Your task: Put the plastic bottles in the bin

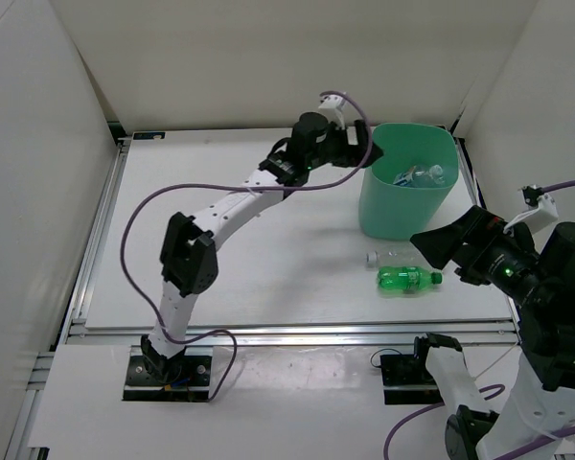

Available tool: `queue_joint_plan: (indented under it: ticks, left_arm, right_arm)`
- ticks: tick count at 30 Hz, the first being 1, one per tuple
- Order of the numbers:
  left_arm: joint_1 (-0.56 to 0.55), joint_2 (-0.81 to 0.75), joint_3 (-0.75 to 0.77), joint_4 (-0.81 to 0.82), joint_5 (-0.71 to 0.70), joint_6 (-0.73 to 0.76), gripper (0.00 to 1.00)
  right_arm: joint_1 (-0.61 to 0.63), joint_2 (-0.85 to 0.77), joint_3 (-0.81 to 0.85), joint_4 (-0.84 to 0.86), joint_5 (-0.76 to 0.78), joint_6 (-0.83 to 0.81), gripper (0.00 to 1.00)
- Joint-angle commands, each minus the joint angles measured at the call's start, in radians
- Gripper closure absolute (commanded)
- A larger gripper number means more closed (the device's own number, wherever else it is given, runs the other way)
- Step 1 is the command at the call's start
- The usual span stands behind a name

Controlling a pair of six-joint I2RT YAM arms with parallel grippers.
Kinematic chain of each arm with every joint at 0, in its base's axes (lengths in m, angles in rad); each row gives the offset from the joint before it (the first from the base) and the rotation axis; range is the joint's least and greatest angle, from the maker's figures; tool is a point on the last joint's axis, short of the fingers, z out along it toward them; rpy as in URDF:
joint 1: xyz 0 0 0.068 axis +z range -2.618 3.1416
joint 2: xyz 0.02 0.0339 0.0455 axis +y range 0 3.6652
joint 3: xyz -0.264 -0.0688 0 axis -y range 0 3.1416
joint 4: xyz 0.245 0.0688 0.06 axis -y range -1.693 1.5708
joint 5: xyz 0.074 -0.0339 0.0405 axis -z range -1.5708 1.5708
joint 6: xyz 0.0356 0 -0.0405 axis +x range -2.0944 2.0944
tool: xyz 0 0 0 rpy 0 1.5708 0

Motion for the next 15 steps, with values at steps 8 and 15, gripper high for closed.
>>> queue_joint_plan:
  ticks: [8,15]
  left_arm:
    - [0.046,-0.743,-0.633,-0.169,-0.627,0.216,0.0]
    - [0.066,-0.951,-0.773,-0.433,-0.848,0.182,0.0]
  right_arm:
    - [0.006,-0.129,-0.377,-0.083,0.421,0.484,0.0]
    - [0.006,-0.132,-0.759,-0.008,0.377,0.775,0.0]
